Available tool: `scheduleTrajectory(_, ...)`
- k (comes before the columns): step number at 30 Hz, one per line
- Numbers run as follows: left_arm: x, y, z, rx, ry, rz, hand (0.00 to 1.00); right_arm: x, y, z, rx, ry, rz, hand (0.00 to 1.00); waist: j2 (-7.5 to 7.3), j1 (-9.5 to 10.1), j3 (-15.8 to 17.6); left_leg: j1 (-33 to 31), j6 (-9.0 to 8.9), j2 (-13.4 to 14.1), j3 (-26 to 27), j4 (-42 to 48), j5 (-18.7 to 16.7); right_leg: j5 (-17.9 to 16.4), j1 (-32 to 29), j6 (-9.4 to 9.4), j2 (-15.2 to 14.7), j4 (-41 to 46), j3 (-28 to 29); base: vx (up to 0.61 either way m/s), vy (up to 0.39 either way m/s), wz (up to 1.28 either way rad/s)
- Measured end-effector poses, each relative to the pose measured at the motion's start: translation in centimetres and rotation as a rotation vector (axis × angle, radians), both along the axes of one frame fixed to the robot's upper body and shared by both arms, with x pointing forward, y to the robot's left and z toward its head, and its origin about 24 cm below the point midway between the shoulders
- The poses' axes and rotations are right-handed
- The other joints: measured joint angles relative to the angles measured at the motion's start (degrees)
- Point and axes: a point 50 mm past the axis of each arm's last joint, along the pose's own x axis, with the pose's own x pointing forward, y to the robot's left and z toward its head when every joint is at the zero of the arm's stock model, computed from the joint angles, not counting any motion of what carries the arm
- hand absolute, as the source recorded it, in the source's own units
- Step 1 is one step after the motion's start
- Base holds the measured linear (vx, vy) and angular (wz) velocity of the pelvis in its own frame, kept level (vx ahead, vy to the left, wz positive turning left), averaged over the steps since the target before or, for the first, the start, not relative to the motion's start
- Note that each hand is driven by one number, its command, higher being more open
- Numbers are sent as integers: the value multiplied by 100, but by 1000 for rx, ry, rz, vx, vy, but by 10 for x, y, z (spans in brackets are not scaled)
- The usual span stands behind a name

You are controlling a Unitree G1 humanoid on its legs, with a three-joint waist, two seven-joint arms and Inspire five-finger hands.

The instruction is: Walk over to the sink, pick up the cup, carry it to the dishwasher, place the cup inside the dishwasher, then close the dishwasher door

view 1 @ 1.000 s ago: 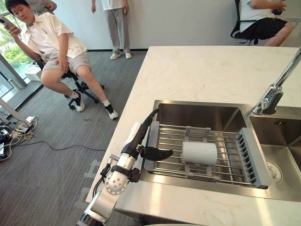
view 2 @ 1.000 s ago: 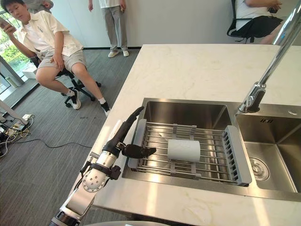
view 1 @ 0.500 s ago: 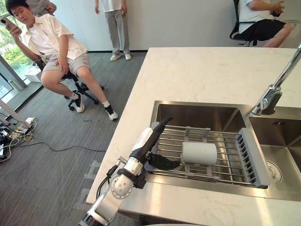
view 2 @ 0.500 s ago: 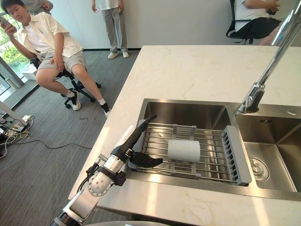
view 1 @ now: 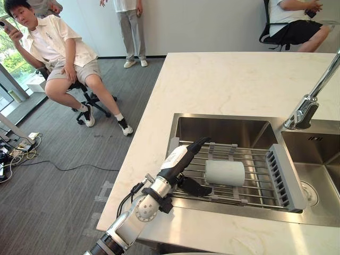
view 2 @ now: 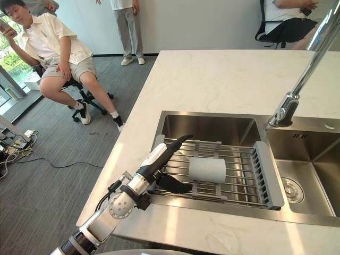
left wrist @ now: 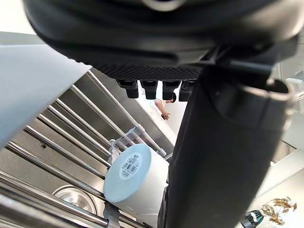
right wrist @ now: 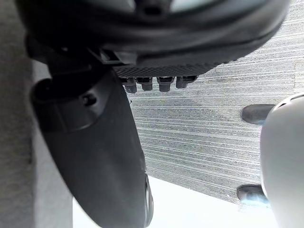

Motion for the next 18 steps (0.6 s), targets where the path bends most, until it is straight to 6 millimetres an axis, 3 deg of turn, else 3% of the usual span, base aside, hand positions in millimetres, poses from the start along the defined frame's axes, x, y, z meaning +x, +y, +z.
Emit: scheduleTrajectory(18, 17, -18, 3, 76, -43, -37, 100, 8, -1, 3, 13, -33, -26, 100, 62, -200, 175, -65, -3, -2, -18, -6, 0, -1, -45, 2, 0, -31, -24, 0, 0, 0)
